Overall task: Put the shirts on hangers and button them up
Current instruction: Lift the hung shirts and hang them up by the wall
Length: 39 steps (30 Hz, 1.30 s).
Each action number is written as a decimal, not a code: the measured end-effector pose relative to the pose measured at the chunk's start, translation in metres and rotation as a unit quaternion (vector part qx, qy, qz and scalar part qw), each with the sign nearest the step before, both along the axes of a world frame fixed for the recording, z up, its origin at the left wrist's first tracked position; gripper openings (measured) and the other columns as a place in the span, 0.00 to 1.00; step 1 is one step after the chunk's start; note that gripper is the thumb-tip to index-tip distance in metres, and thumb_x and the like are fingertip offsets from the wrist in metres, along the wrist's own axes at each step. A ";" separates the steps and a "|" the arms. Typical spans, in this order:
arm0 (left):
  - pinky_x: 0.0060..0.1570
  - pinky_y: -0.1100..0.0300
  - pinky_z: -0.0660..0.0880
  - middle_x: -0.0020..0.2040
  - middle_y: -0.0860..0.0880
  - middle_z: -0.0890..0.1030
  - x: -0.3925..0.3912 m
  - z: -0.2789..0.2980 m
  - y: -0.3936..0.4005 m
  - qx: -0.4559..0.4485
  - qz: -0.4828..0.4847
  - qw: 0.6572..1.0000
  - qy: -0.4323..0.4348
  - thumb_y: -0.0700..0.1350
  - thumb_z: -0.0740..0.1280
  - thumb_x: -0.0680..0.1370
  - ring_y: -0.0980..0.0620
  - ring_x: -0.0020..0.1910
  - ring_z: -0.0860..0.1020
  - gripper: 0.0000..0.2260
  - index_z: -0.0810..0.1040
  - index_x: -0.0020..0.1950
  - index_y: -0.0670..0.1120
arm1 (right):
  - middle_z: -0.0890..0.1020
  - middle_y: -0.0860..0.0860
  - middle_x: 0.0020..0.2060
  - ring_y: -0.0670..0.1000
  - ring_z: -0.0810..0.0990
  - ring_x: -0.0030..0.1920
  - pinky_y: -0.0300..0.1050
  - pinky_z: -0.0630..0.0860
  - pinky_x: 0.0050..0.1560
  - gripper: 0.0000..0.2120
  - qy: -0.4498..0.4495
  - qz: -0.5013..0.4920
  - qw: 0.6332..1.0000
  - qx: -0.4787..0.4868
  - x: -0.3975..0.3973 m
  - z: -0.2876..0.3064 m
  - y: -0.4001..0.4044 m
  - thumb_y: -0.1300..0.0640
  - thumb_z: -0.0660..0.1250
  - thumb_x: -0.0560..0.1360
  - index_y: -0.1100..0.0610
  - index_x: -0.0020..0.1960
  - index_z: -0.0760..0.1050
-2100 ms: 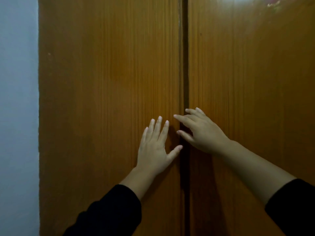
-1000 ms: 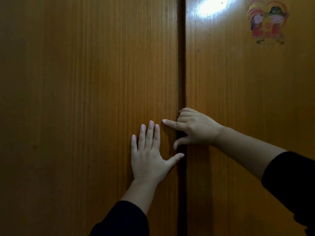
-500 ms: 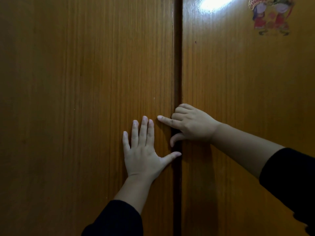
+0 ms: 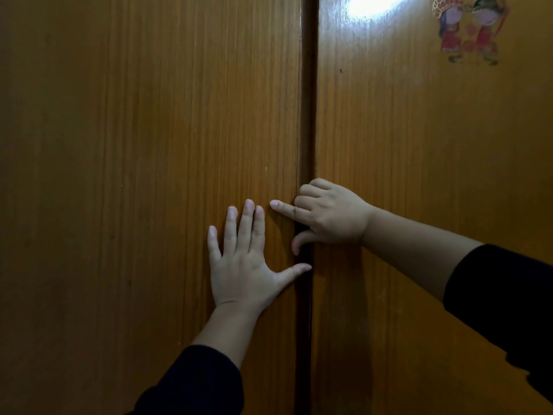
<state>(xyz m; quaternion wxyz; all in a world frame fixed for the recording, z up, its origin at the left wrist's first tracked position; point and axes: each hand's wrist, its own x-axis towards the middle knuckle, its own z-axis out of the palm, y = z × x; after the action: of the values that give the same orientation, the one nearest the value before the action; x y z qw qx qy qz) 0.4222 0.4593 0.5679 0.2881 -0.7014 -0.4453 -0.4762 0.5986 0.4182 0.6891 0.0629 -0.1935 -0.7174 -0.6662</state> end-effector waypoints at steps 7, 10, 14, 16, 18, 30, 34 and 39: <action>0.72 0.41 0.48 0.78 0.46 0.53 -0.003 0.001 -0.004 -0.014 -0.010 1.000 0.005 0.79 0.46 0.67 0.45 0.77 0.50 0.50 0.51 0.78 0.45 | 0.82 0.51 0.37 0.51 0.79 0.42 0.46 0.73 0.46 0.24 0.137 0.013 0.990 0.018 -0.021 -0.020 -0.005 0.42 0.57 0.78 0.57 0.64 0.74; 0.72 0.41 0.48 0.78 0.46 0.53 -0.003 0.002 -0.004 -0.017 -0.020 1.000 0.002 0.80 0.45 0.67 0.45 0.77 0.50 0.50 0.52 0.77 0.44 | 0.82 0.51 0.37 0.51 0.78 0.42 0.47 0.73 0.47 0.26 0.148 -0.008 0.989 0.010 -0.022 -0.022 -0.006 0.40 0.55 0.78 0.57 0.66 0.73; 0.72 0.41 0.47 0.78 0.45 0.54 -0.004 0.003 -0.006 -0.023 -0.022 0.999 0.012 0.80 0.44 0.67 0.45 0.77 0.50 0.51 0.53 0.77 0.44 | 0.81 0.50 0.37 0.51 0.78 0.42 0.46 0.72 0.47 0.24 0.152 -0.017 0.988 0.015 -0.025 -0.022 -0.017 0.41 0.55 0.79 0.56 0.63 0.76; 0.72 0.41 0.45 0.78 0.46 0.53 -0.005 0.004 -0.007 -0.024 -0.026 0.999 0.010 0.80 0.43 0.67 0.46 0.77 0.49 0.51 0.53 0.77 0.44 | 0.81 0.50 0.37 0.51 0.77 0.42 0.46 0.72 0.46 0.23 0.151 -0.012 0.988 0.014 -0.026 -0.022 -0.026 0.42 0.56 0.79 0.56 0.62 0.77; 0.72 0.41 0.43 0.78 0.46 0.52 -0.005 0.004 -0.009 -0.032 -0.030 0.999 0.009 0.80 0.43 0.67 0.46 0.77 0.48 0.51 0.52 0.78 0.45 | 0.81 0.51 0.37 0.51 0.77 0.42 0.46 0.72 0.46 0.21 0.157 -0.006 0.988 0.013 -0.027 -0.022 -0.035 0.43 0.57 0.79 0.57 0.61 0.77; 0.65 0.42 0.24 0.74 0.53 0.27 -0.014 0.011 -0.066 -0.139 -0.112 0.982 0.055 0.81 0.30 0.59 0.50 0.72 0.25 0.48 0.37 0.76 0.61 | 0.81 0.52 0.38 0.51 0.76 0.41 0.46 0.70 0.46 0.18 0.206 -0.007 0.978 0.028 -0.041 -0.029 -0.098 0.47 0.58 0.79 0.57 0.60 0.78; 0.65 0.43 0.24 0.74 0.52 0.26 -0.008 0.015 -0.091 -0.132 -0.122 0.981 0.073 0.80 0.30 0.60 0.50 0.71 0.24 0.45 0.40 0.75 0.63 | 0.80 0.52 0.40 0.52 0.77 0.43 0.47 0.70 0.48 0.18 0.214 -0.032 0.976 0.034 -0.041 -0.032 -0.122 0.48 0.58 0.79 0.57 0.61 0.77; 0.61 0.48 0.18 0.72 0.55 0.24 0.003 0.013 -0.121 -0.130 -0.164 0.973 0.101 0.78 0.33 0.65 0.51 0.70 0.23 0.40 0.40 0.75 0.65 | 0.80 0.52 0.46 0.53 0.77 0.48 0.48 0.72 0.52 0.19 0.218 -0.071 0.973 0.034 -0.039 -0.034 -0.159 0.49 0.55 0.80 0.56 0.63 0.76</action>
<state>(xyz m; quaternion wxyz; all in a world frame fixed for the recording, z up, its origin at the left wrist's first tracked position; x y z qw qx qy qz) 0.4249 0.3384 0.5805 0.1562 -0.8406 -0.3509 -0.3819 0.5594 0.2590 0.6546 0.1771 -0.3824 -0.6479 -0.6345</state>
